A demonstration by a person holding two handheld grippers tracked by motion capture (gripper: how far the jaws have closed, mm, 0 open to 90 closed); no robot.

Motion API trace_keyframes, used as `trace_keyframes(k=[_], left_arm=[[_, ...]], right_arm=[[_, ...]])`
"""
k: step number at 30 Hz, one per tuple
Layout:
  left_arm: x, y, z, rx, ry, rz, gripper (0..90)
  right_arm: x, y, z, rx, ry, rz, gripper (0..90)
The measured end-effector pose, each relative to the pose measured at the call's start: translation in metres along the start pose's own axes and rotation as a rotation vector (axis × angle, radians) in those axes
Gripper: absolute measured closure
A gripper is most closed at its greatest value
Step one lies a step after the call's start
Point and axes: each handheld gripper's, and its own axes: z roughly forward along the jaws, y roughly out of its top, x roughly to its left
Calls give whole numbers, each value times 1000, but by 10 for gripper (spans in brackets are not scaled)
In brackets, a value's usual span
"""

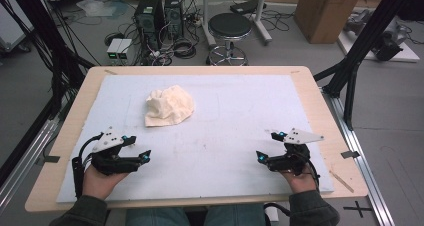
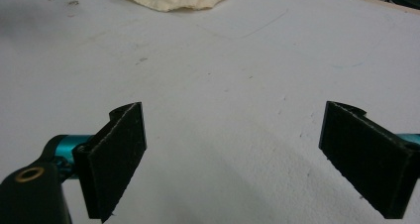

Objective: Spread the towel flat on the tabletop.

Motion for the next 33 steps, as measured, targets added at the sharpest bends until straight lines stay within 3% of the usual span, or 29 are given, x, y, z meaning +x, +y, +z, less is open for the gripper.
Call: trace_keyframes(k=[9,12,15,23,28,33], left_arm=[[9,20,17,10,-7,-8,272],[18,29,27,19,-5,-29,277],[29,34,35,-4,0,-90,300],[50,50,55,23,51,-132,323],[58,63,68,47,71,-102,364],[67,74,81,58,88,-101,351]], right_arm=[[-2,0,0,-3,15,1,102],[-2,0,-1,-5,11,-3,102],[-3,1,1,-11,16,7,102],[-2,2,5,0,26,-10,102],[-2,2,6,3,31,-18,102],[-3,2,7,3,32,-23,102]])
